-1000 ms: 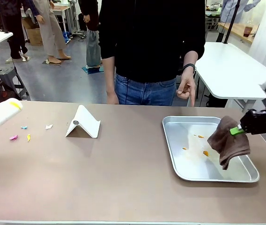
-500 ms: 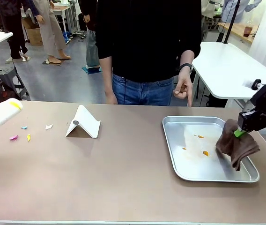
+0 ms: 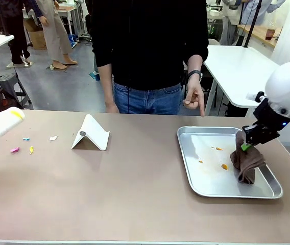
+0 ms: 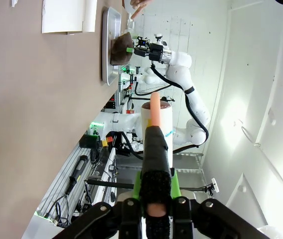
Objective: Clean the surface of the table.
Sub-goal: If a person points to the right, clean the right side of the table with your right hand, and if they point to the left, clean the left side with your left hand.
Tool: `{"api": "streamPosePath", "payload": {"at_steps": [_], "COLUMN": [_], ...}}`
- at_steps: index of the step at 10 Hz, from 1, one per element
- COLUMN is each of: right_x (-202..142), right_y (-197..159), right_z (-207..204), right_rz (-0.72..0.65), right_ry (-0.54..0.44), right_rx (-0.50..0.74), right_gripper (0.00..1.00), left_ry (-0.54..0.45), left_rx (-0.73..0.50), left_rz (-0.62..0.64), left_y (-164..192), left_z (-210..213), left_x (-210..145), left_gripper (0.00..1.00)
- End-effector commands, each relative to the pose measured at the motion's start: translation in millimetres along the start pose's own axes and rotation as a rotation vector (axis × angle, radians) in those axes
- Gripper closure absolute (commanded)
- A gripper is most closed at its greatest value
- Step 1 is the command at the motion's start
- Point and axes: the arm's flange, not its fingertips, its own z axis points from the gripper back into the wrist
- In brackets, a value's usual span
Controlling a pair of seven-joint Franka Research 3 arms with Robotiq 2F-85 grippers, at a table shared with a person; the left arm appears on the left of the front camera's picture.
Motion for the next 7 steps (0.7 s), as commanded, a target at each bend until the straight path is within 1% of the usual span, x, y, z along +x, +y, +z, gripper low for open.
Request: {"api": "streamPosePath", "payload": {"at_steps": [1,3,5,7], "right_x": [15.5,21.1,24.8,28.6], "right_y": [13.1,28.6,36.8,47.4], "right_z": [-23.5,-45.9,-65.0,-76.5], "right_rz": [-0.029,-0.011,-0.011,0.010], "right_ry": [-0.036,-0.033,-0.026,-0.032], "right_rx": [0.043,0.130,0.140,0.177], "right_gripper": [0.92,0.92,0.92,0.92], "left_ry": [0.011,0.011,0.011,0.011], "left_rx": [-0.004,-0.004,-0.004,-0.004], "left_rz": [-0.015,-0.015,-0.015,-0.015], "left_y": [-7.8,-7.8,-7.8,-7.8], "left_z": [5.3,5.3,5.3,5.3], "left_x": [-6.8,-6.8,-6.8,-6.8], "left_gripper": [1.00,1.00,1.00,1.00]}}
